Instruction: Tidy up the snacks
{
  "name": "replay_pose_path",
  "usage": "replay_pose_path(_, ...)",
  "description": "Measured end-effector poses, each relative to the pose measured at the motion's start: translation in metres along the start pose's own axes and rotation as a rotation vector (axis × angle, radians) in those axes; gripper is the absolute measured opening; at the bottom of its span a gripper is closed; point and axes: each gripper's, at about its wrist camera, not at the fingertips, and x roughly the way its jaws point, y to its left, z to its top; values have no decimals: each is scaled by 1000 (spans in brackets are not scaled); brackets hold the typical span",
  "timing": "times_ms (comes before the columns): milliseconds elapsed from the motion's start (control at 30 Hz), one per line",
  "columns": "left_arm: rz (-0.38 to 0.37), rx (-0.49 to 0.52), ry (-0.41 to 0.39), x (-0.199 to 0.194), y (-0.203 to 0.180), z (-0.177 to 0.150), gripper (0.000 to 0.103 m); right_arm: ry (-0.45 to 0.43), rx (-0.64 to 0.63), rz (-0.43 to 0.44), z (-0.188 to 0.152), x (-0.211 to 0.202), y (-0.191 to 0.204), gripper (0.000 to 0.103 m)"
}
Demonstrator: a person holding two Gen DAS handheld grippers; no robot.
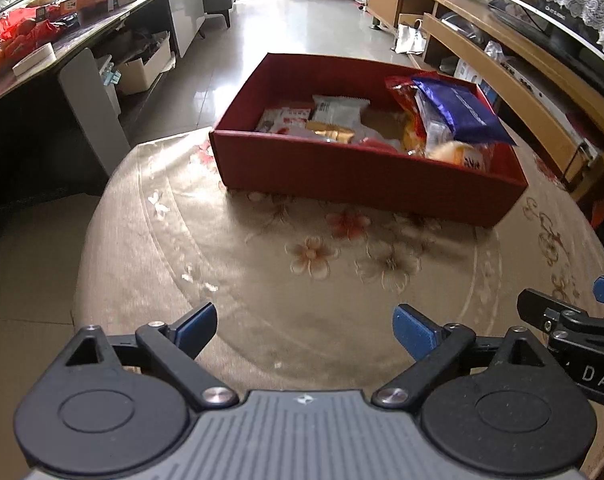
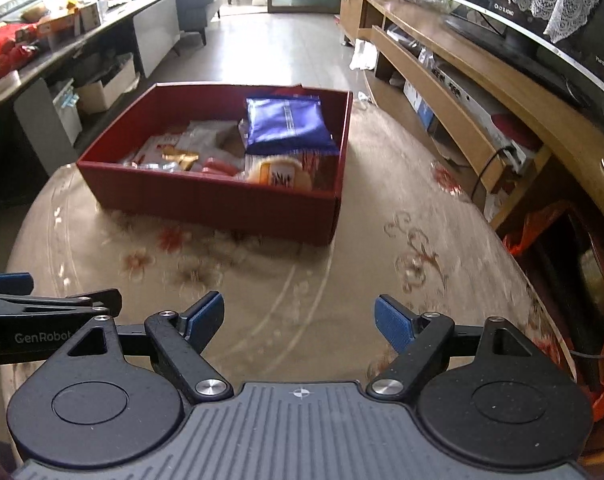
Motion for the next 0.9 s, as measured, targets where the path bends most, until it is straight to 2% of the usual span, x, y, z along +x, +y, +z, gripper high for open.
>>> replay_pose_path(333,-16,44,12,-18,-5,-39,96,13,-2,0,-29,-17,3,87)
replay_pose_path(900,29,168,9,-70,-4,-129,96,55,-16,-10,-117,-68,15,87)
